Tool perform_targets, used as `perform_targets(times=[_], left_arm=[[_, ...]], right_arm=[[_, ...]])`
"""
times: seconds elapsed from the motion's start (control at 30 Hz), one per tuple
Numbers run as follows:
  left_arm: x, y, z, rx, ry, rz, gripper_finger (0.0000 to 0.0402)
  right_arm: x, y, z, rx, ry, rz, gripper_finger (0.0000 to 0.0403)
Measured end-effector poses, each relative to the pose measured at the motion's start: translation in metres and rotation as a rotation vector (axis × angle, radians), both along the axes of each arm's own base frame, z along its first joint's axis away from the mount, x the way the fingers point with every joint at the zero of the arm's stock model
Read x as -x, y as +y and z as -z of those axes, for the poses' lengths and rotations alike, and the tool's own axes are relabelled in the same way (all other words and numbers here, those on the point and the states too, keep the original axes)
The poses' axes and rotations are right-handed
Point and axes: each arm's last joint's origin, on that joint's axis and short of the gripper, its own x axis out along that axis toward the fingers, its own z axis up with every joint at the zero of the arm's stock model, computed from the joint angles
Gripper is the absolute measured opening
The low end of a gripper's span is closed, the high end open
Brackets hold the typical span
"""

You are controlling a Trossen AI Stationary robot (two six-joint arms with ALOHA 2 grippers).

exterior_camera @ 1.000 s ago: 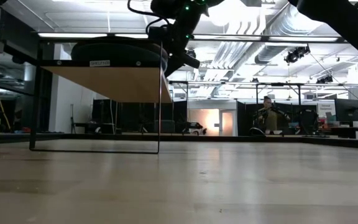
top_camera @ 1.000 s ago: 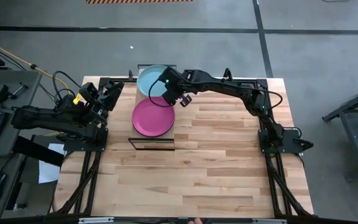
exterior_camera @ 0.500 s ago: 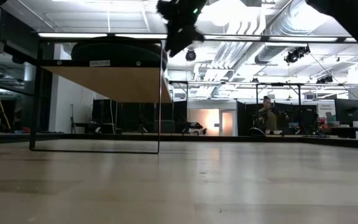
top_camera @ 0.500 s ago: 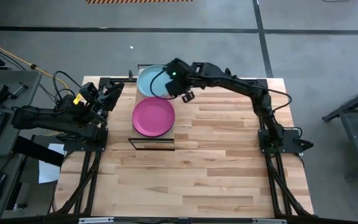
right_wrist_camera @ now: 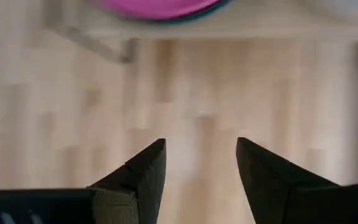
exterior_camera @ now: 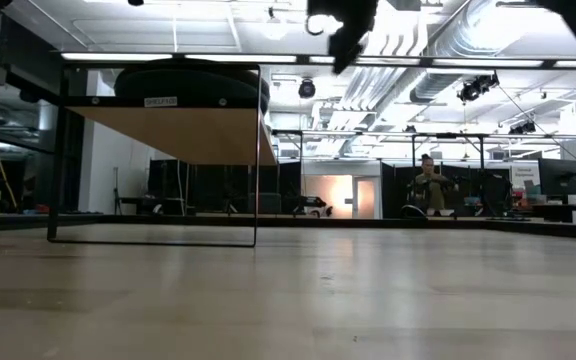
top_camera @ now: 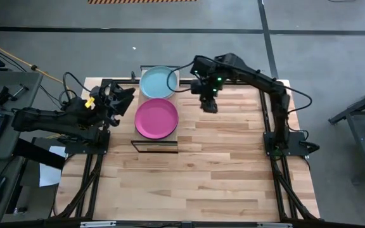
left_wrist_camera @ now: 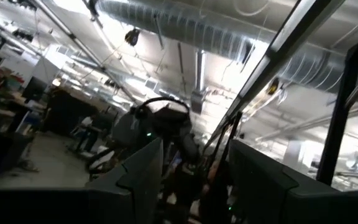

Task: Place and stack plates onto a shelf
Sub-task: Return to Home Position

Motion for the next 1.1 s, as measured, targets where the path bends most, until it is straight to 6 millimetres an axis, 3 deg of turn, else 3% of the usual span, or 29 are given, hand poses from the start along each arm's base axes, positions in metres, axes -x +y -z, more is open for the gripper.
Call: perform_targets(times=[0.13,0.3,0.43,0.57,0.67,0.8,0.9,1.1], left_arm=[[-0.002,0.000,0.002,0.000,0.026,-0.001,0.0175],[-0.004,0.000,0.006,0.004,0.065,0.002,0.0175],[-0.005,0.000,0.008,0.007,0.094,0.004,0.0175],[-0.006,0.000,0.010,0.006,0.121,0.004,0.0175],[-0.007,0.000,0.012,0.003,0.138,0.008,0.0175],[-0.009,-0.001,0.015,-0.012,0.174,0.035,0.0175],[-0.010,-0.002,0.017,-0.026,0.205,0.064,0.0175],[-0.010,-0.003,0.018,-0.055,0.215,0.098,0.0175]], right_arm=[[0.021,0.012,0.006,-0.115,0.039,-0.019,0.0177],[0.052,0.033,0.042,-0.167,0.126,0.040,0.0176],[0.077,0.056,0.082,-0.217,0.099,0.144,0.0176],[0.096,0.084,0.113,-0.320,-0.061,0.230,0.0176],[0.097,0.102,0.127,-0.393,-0.285,0.310,0.0176],[0.085,0.116,0.123,-0.442,-0.735,0.427,0.0176],[0.080,0.120,0.104,-0.411,-1.036,0.464,0.0176],[0.073,0.122,0.044,-0.209,-1.240,0.365,0.0176]])
